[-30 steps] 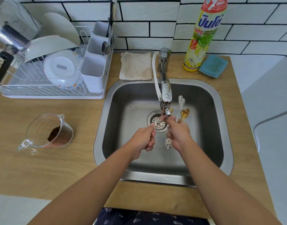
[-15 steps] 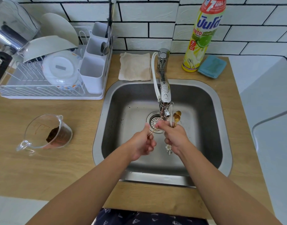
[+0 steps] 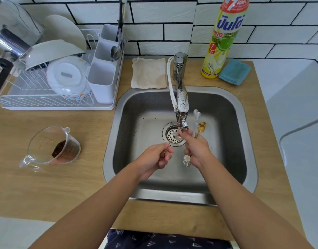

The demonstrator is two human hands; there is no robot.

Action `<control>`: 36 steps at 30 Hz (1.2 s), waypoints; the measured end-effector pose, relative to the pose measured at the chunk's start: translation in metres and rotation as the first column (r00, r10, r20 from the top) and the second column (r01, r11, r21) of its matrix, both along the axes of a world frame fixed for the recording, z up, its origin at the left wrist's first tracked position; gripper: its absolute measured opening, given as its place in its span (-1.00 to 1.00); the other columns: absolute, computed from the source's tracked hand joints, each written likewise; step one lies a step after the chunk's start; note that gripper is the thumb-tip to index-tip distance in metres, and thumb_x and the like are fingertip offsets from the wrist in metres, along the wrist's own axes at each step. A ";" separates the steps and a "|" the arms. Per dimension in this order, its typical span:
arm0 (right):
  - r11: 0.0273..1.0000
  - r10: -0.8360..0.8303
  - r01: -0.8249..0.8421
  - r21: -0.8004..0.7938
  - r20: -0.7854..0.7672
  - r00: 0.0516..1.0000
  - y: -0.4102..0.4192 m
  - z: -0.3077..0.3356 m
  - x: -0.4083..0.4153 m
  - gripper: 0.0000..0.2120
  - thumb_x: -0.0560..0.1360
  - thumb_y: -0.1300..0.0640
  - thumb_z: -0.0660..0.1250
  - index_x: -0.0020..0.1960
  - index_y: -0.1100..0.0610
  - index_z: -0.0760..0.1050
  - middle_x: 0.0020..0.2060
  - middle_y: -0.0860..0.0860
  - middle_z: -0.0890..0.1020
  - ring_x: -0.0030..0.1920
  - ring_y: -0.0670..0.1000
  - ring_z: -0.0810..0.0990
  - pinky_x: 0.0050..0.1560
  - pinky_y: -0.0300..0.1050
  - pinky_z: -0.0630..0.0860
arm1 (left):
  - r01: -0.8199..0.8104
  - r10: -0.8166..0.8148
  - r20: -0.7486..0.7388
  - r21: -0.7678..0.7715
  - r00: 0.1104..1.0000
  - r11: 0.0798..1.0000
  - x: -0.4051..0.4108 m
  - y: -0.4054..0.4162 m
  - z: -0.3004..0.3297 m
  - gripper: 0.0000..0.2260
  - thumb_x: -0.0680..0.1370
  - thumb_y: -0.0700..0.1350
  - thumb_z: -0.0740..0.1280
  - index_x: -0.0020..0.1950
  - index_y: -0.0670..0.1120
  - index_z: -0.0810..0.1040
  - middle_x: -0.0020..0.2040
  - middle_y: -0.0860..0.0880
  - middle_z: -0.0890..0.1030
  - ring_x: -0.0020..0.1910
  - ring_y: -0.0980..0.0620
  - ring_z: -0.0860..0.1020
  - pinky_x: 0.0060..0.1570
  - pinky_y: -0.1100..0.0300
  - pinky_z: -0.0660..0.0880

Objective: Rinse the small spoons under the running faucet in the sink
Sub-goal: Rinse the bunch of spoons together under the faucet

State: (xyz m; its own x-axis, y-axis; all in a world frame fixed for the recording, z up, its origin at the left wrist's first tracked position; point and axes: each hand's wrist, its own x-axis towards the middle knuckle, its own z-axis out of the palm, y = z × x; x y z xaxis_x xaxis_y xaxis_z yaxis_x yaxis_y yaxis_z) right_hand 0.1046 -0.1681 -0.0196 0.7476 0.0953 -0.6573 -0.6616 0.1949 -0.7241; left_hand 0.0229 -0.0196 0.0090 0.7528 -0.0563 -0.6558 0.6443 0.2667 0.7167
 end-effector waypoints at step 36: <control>0.986 0.086 -0.099 0.138 0.100 0.991 0.003 0.010 -0.003 -0.70 0.68 0.04 0.29 0.14 0.29 0.61 -0.52 -0.13 0.56 -0.61 -0.18 0.25 -0.61 -0.31 0.22 | 0.004 -0.051 0.155 0.284 0.987 0.959 0.036 -0.009 -0.002 -0.83 0.68 -0.11 0.28 -0.06 -0.12 0.57 -0.20 -0.06 0.67 -0.44 0.11 0.60 -0.40 0.28 0.38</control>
